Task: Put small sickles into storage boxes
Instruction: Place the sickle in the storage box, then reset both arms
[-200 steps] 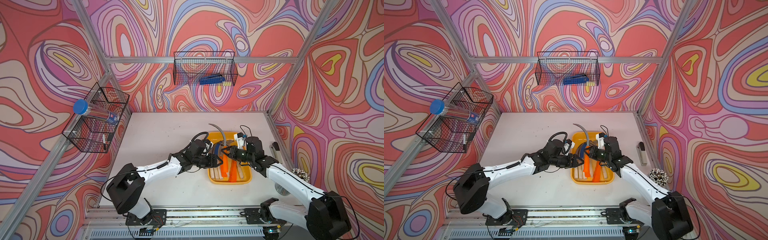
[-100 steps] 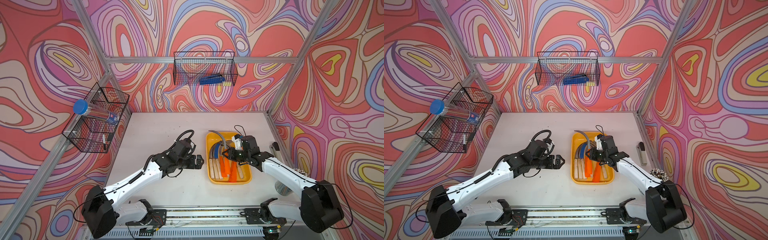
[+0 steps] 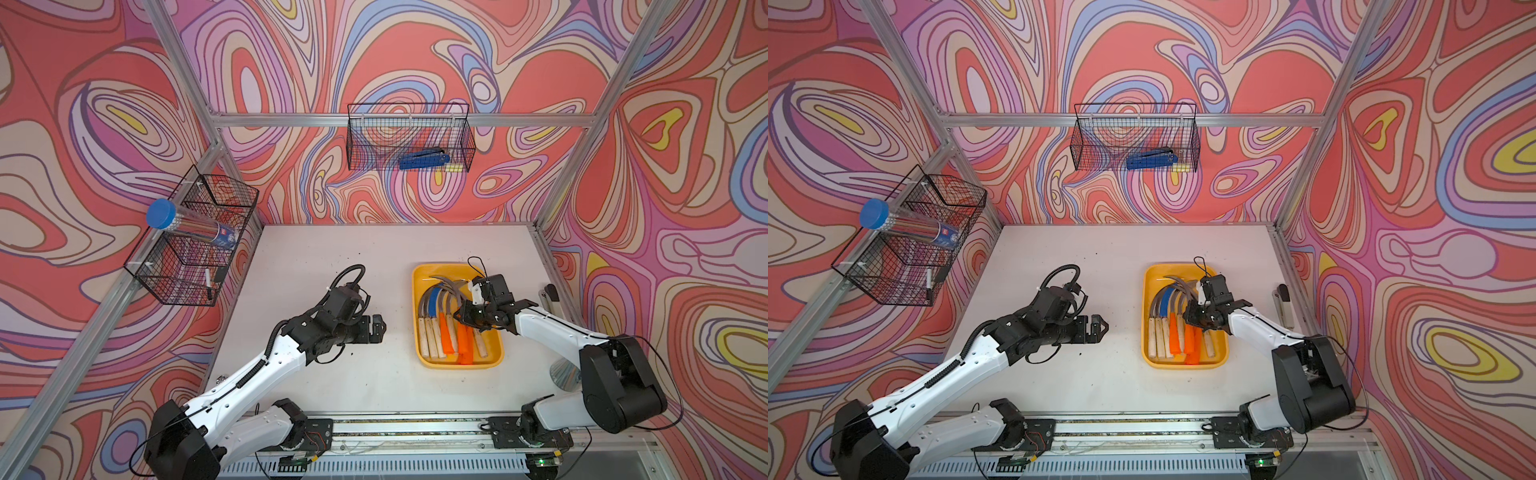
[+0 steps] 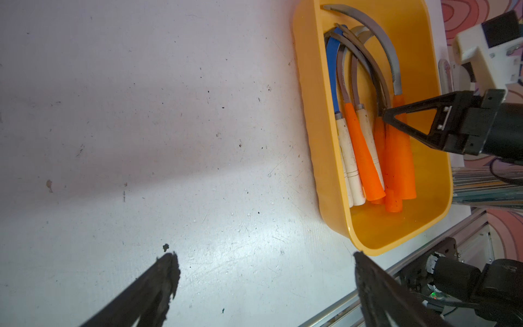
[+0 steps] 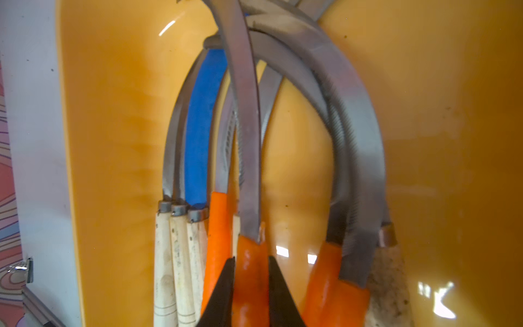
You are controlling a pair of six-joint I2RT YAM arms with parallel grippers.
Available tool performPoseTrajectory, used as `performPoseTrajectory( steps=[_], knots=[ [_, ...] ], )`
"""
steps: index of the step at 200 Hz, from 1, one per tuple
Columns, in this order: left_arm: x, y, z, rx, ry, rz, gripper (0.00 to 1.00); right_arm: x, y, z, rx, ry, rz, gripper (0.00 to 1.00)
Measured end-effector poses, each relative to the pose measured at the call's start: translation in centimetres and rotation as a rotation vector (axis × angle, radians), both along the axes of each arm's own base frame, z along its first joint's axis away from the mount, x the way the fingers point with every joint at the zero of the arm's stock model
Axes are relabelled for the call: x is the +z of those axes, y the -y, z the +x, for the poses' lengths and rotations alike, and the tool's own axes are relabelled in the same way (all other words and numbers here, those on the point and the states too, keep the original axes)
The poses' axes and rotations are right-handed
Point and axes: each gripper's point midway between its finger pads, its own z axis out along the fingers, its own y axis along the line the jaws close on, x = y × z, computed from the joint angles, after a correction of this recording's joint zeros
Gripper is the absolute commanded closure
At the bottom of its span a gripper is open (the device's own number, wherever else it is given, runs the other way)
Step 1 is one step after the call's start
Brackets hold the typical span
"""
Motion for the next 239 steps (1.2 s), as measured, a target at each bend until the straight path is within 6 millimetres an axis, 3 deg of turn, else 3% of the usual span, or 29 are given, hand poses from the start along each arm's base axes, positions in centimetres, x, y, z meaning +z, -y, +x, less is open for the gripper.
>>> performPoseTrajectory(
  steps=[14,42,65,113,163,204,239],
  knots=[
    [-0.3,-0.3,0.0,0.004,-0.002,0.008,0.01,-0.6,0.3,0.0,-0.002,-0.014,-0.014,0.81],
    [-0.4,-0.8,0.2,0.015,0.006,0.023,0.00,-1.3,0.5,-0.2,0.009,-0.030,-0.033,0.33],
    [-0.4,-1.4,0.3,0.023,0.011,0.040,0.00,-0.4,0.6,0.1,0.009,-0.013,-0.038,0.02],
    [-0.2,-3.6,1.6,0.081,0.052,0.090,0.00,4.0,1.1,1.7,0.002,0.080,-0.074,0.02],
    [1.9,-7.3,3.6,0.201,0.185,0.167,0.00,7.0,2.7,4.7,-0.055,0.185,-0.175,0.02],
    [5.3,-10.2,6.2,0.317,0.394,0.268,0.00,6.0,6.3,8.5,-0.124,0.282,-0.353,0.02],
    [7.4,-12.8,8.5,0.412,0.547,0.379,0.00,2.8,9.9,10.4,-0.164,0.326,-0.484,0.02]
  ],
)
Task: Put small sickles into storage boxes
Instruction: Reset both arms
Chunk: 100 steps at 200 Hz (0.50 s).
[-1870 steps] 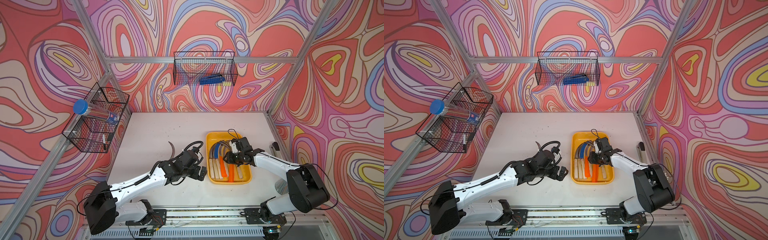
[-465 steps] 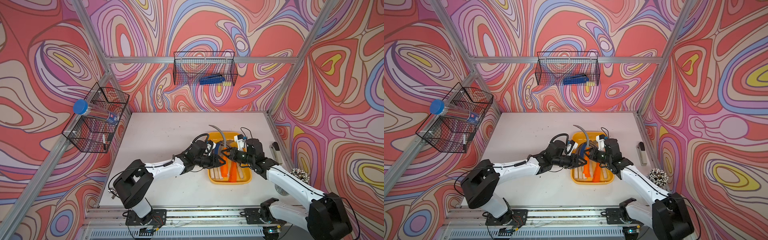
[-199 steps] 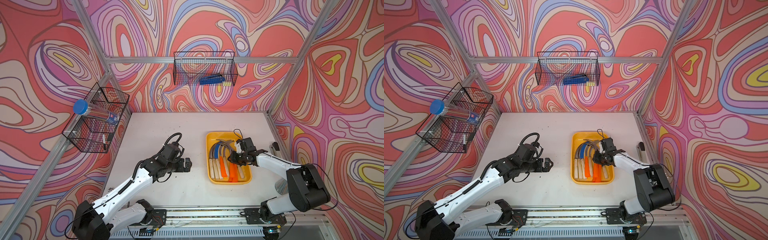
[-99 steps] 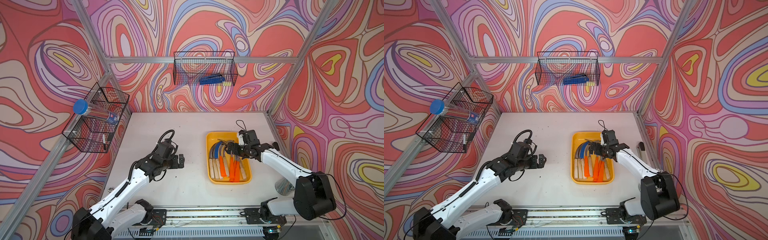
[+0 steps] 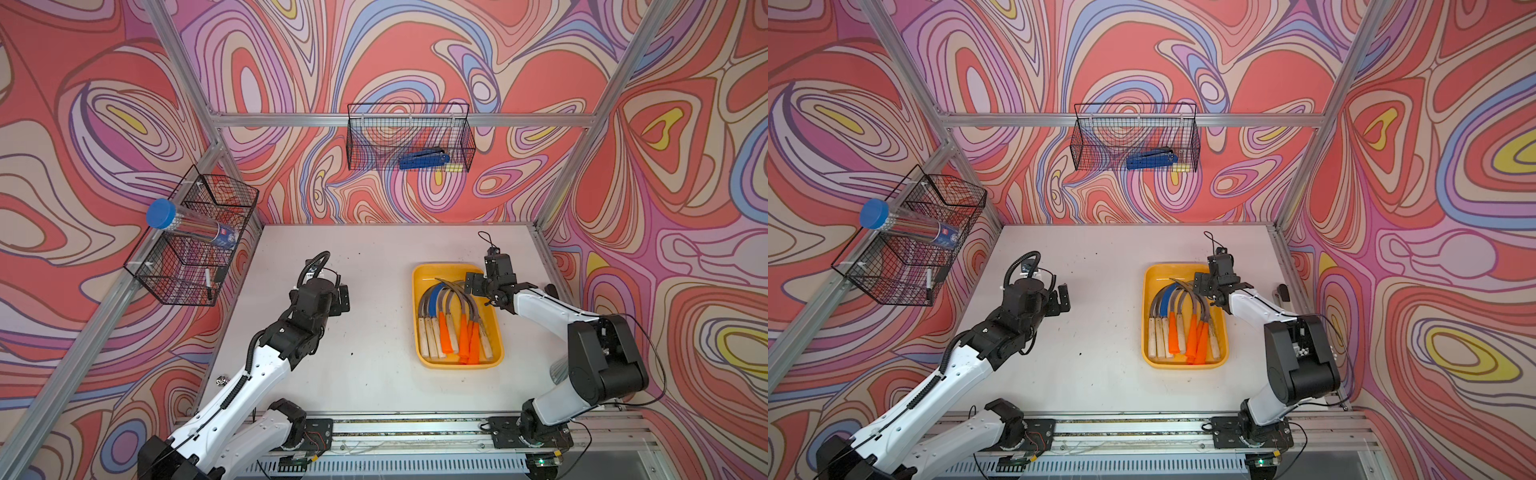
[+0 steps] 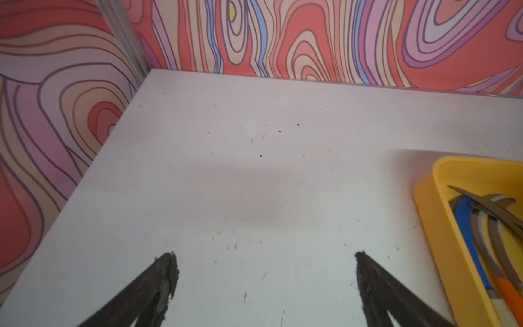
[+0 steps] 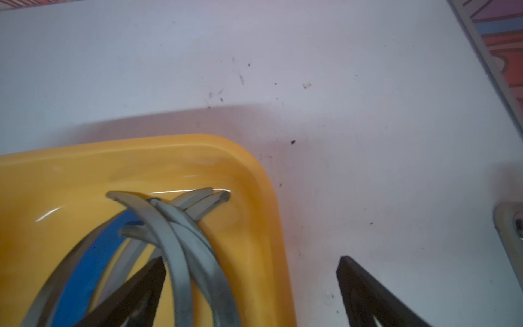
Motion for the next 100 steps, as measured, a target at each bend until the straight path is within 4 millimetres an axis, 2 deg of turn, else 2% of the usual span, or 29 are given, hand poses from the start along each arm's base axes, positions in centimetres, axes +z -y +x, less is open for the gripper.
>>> performPoseTrajectory(
  steps=[21,42,54,78,100],
  knots=[
    [-0.2,-2.8,1.3,0.079,0.025,0.021,0.00,-0.8,2.0,0.2,-0.025,0.025,-0.028,0.02],
    [-1.3,-6.5,2.5,0.170,0.024,0.014,0.00,0.4,3.4,1.4,-0.048,0.096,-0.050,0.01],
    [-2.2,-7.9,3.2,0.199,0.021,0.023,0.00,1.3,4.1,2.2,-0.062,0.146,-0.054,0.02],
    [-4.4,-8.1,4.4,0.157,0.008,0.063,0.00,2.1,5.3,2.7,-0.090,0.218,-0.063,0.02],
    [-7.6,-7.3,5.4,0.086,-0.027,0.121,0.00,1.7,5.9,2.4,-0.109,0.246,-0.078,0.02]
  ],
)
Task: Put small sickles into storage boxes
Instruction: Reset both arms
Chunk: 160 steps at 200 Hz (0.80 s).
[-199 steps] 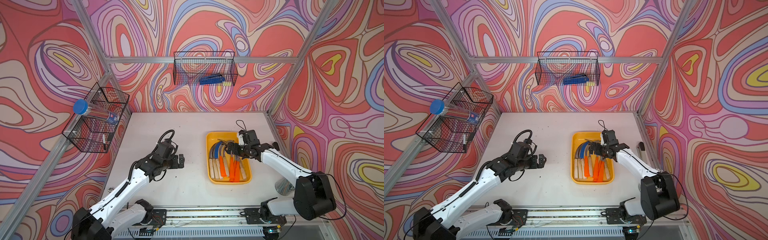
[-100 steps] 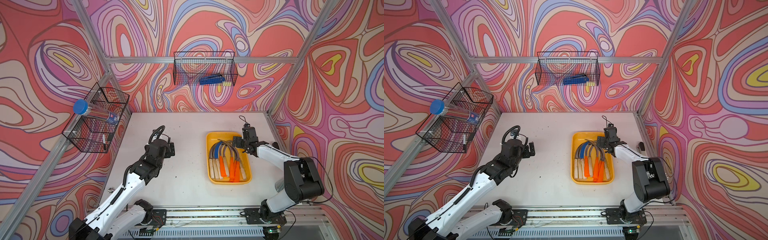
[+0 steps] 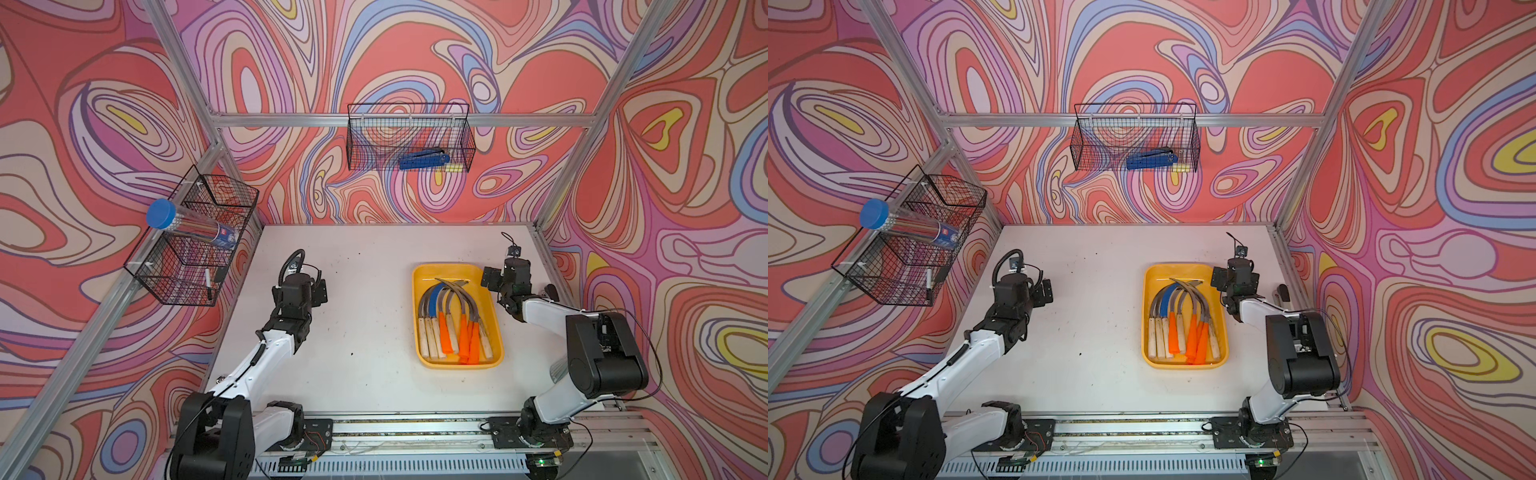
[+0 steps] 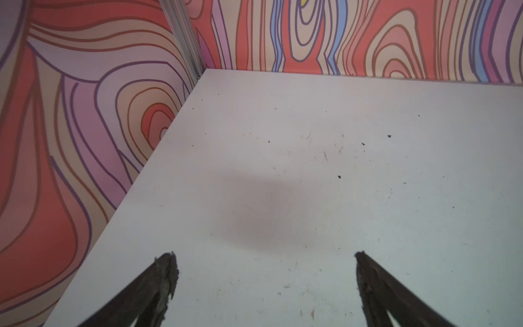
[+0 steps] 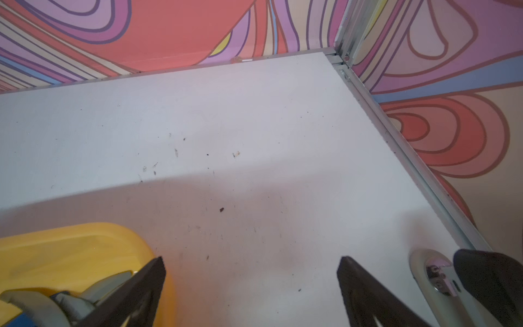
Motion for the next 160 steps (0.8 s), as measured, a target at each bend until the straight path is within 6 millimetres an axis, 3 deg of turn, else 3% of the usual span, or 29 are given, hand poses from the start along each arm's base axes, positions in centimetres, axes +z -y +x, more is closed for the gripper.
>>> performPoseTrajectory(
  steps=[34,61,116,160],
  knots=[
    [-5.2,0.8,-0.5,-0.088,-0.046,0.057,0.00,-0.7,0.8,-1.0,-0.032,0.070,-0.031,0.02],
    [-7.4,1.6,-0.1,-0.144,-0.028,0.059,0.00,-0.9,1.0,-2.3,-0.035,0.151,-0.040,0.02],
    [-8.2,0.8,0.5,-0.125,0.051,0.042,0.00,-0.7,-0.9,-1.2,0.095,0.218,-0.027,0.02],
    [-6.8,0.4,1.6,-0.128,0.098,0.013,0.00,-0.7,-1.3,-1.3,0.146,0.242,-0.015,0.02]
  ],
)
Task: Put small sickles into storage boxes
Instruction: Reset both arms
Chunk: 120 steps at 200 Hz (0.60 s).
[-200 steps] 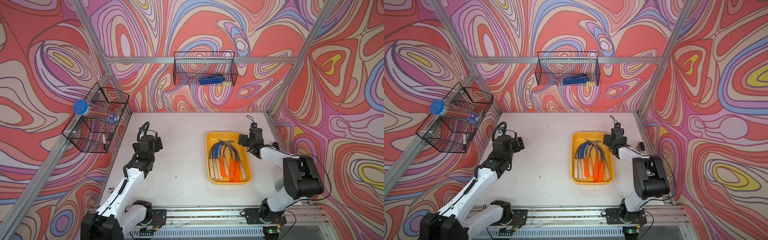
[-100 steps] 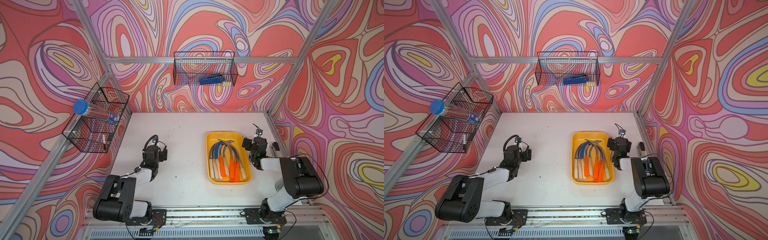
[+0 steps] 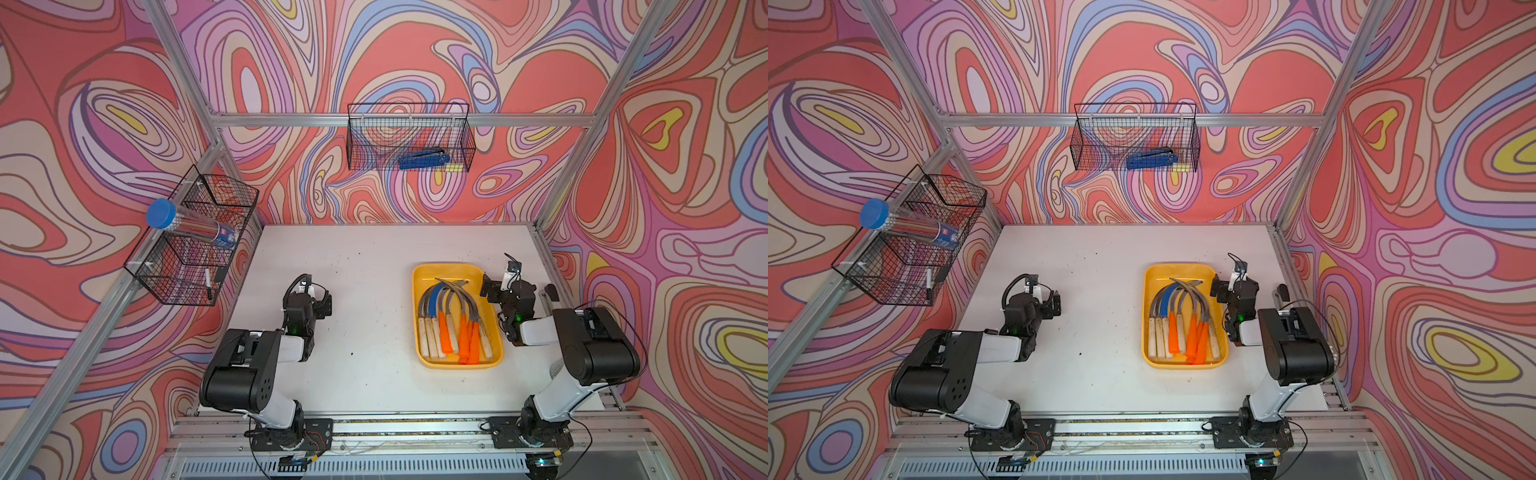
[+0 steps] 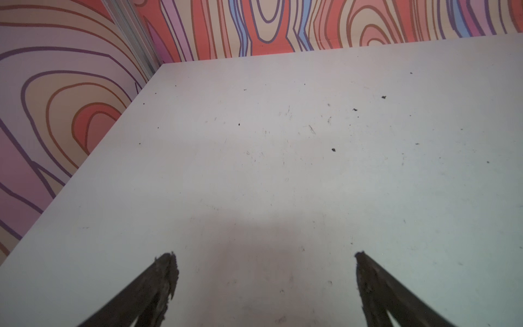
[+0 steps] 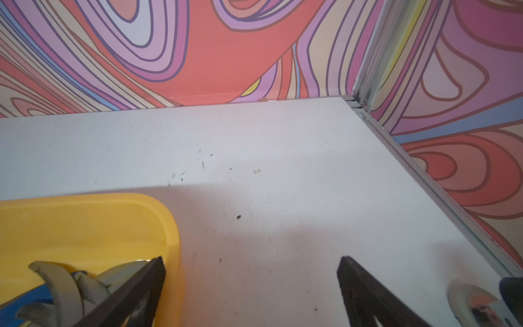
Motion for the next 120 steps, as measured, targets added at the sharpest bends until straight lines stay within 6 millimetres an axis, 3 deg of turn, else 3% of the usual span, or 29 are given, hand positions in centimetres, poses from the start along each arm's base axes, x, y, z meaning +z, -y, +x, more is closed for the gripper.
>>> performPoseTrajectory(
  steps=[120],
  knots=[
    [0.10,0.15,0.14,-0.022,0.005,-0.025,0.00,0.43,-0.40,0.13,0.024,0.019,0.000,0.02]
  ],
)
